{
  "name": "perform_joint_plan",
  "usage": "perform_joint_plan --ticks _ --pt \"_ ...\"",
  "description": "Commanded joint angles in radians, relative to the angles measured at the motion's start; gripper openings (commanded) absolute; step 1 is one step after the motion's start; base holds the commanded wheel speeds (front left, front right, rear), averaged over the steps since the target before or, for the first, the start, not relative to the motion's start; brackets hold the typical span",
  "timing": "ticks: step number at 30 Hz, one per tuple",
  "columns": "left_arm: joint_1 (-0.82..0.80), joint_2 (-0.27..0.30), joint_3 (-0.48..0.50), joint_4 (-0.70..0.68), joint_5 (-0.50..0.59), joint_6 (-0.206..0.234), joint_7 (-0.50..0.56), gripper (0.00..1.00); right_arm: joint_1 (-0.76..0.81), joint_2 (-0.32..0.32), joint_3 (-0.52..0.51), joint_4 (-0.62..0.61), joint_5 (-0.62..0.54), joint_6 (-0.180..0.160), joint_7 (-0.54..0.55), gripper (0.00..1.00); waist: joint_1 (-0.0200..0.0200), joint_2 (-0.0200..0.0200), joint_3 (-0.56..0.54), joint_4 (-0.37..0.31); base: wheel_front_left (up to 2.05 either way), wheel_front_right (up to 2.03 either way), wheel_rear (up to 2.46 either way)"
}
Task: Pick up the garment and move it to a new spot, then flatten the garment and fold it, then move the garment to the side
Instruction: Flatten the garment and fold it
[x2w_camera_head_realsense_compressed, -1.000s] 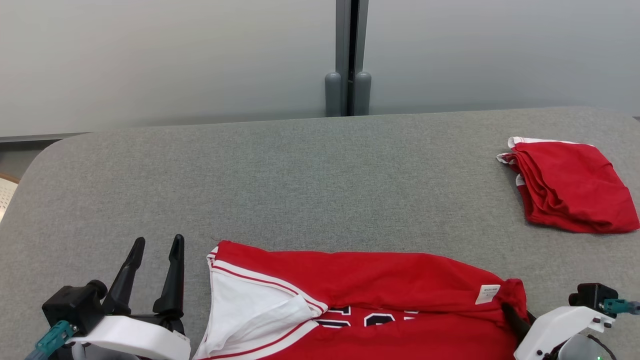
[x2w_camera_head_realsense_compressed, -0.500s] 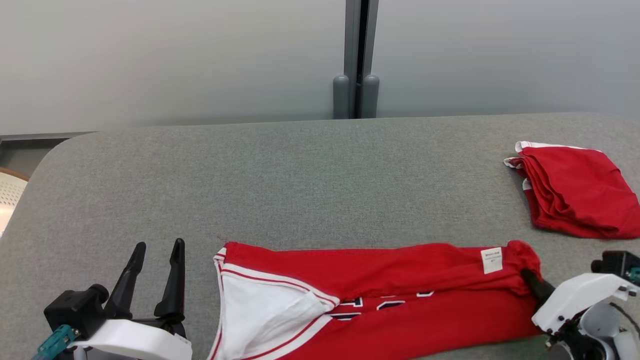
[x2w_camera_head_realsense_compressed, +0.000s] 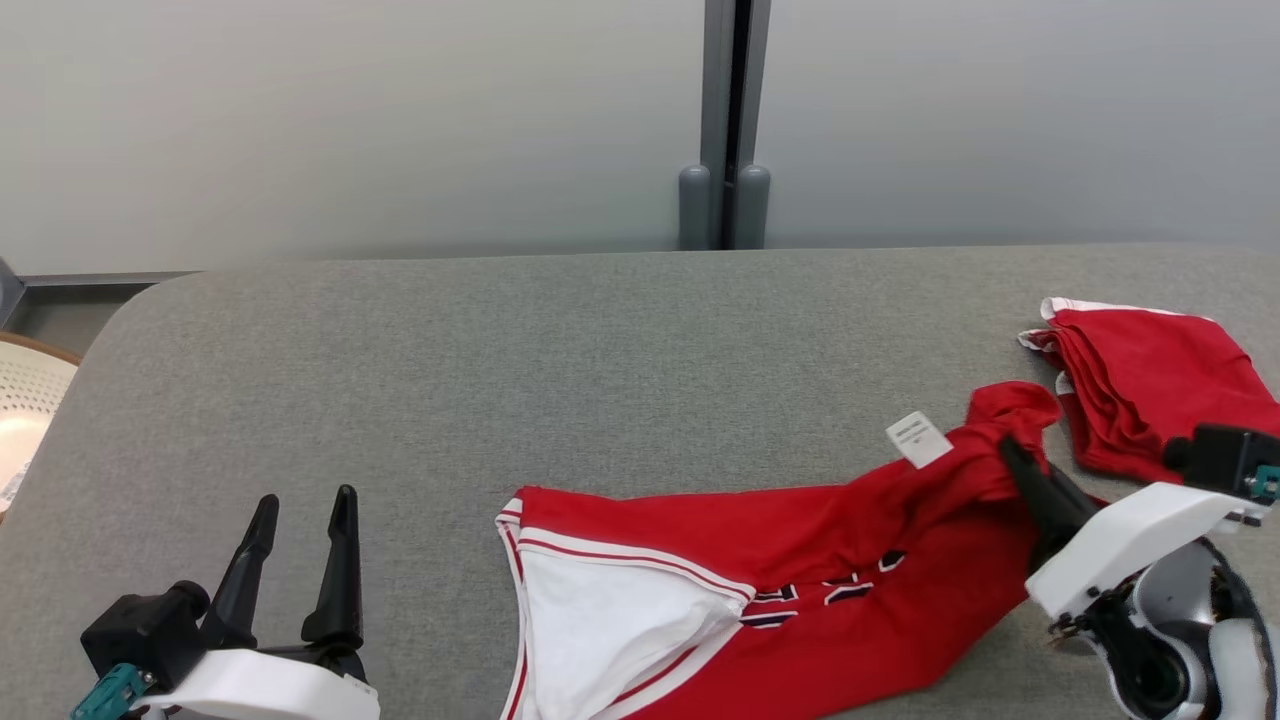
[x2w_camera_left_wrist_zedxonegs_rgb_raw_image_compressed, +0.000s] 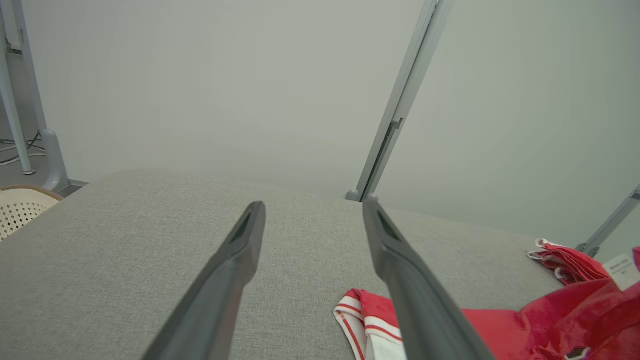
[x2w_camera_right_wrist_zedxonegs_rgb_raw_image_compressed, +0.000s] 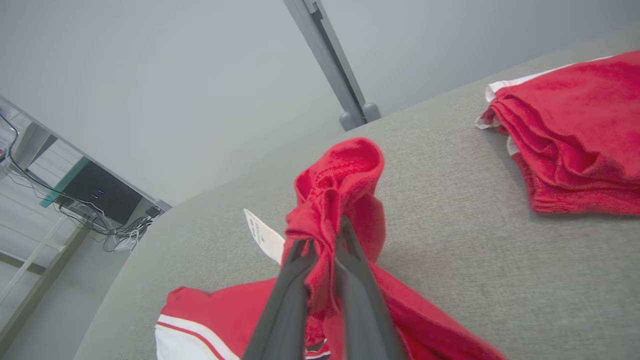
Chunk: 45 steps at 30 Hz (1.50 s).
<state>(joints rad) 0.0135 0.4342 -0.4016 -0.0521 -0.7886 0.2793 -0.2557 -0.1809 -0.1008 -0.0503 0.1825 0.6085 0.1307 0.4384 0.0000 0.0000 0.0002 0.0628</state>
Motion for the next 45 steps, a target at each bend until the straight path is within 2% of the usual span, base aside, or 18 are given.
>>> perform_joint_plan --ticks 1,5,9,21,32,33,34,35,41,45 --pt "0.0 0.004 0.002 0.002 0.008 -0.004 -0.003 1.0 0.021 0.01 0.017 -0.03 0.009 0.0 0.008 0.0 0.0 0.0 -0.004 0.021 0.0 0.0 0.0" --pt "-0.015 0.008 -0.008 0.006 0.01 -0.011 0.006 1.0 0.069 0.042 0.106 -0.109 0.048 0.0 0.02 0.0 0.0 0.0 -0.008 0.077 0.0 0.0 0.0" --pt "-0.032 0.014 -0.016 0.01 0.011 -0.018 0.023 1.0 0.071 0.048 0.179 -0.097 0.103 0.0 -0.02 0.0 0.0 0.0 -0.006 0.142 0.0 0.0 0.0" --pt "-0.078 -0.009 -0.046 0.049 0.011 -0.05 0.03 1.0 -0.085 0.049 0.443 0.177 0.245 0.0 -0.185 0.0 0.0 0.0 0.03 0.292 0.0 0.0 0.0" --pt "-0.109 -0.022 -0.053 0.085 0.008 -0.066 0.026 1.0 -0.199 0.049 0.61 0.39 0.35 0.0 -0.28 0.0 0.0 0.0 0.048 0.329 0.0 0.0 0.0" --pt "-0.109 -0.022 -0.051 0.089 0.006 -0.067 0.025 1.0 -0.207 0.049 0.627 0.405 0.364 0.0 -0.288 0.23 0.0 0.0 0.048 0.328 0.0 0.0 0.0" --pt "-0.108 -0.022 -0.049 0.092 0.005 -0.068 0.024 1.0 -0.215 0.049 0.641 0.415 0.374 0.0 -0.298 0.57 0.0 0.0 0.048 0.325 0.0 0.0 0.0" --pt "-0.107 -0.022 -0.048 0.096 0.002 -0.07 0.024 1.0 -0.221 0.049 0.655 0.424 0.384 0.0 -0.307 1.0 0.0 0.0 0.046 0.321 0.0 0.0 0.0" --pt "-0.096 -0.02 -0.035 0.108 -0.003 -0.074 0.016 1.0 -0.256 0.049 0.703 0.419 0.425 0.0 -0.394 1.0 0.0 0.0 0.027 0.269 0.0 0.0 0.0" --pt "-0.084 -0.021 -0.023 0.11 -0.007 -0.075 0.009 1.0 -0.273 0.024 0.689 0.373 0.395 0.0 -0.456 1.0 0.0 0.0 0.01 0.219 0.0 0.0 0.0"
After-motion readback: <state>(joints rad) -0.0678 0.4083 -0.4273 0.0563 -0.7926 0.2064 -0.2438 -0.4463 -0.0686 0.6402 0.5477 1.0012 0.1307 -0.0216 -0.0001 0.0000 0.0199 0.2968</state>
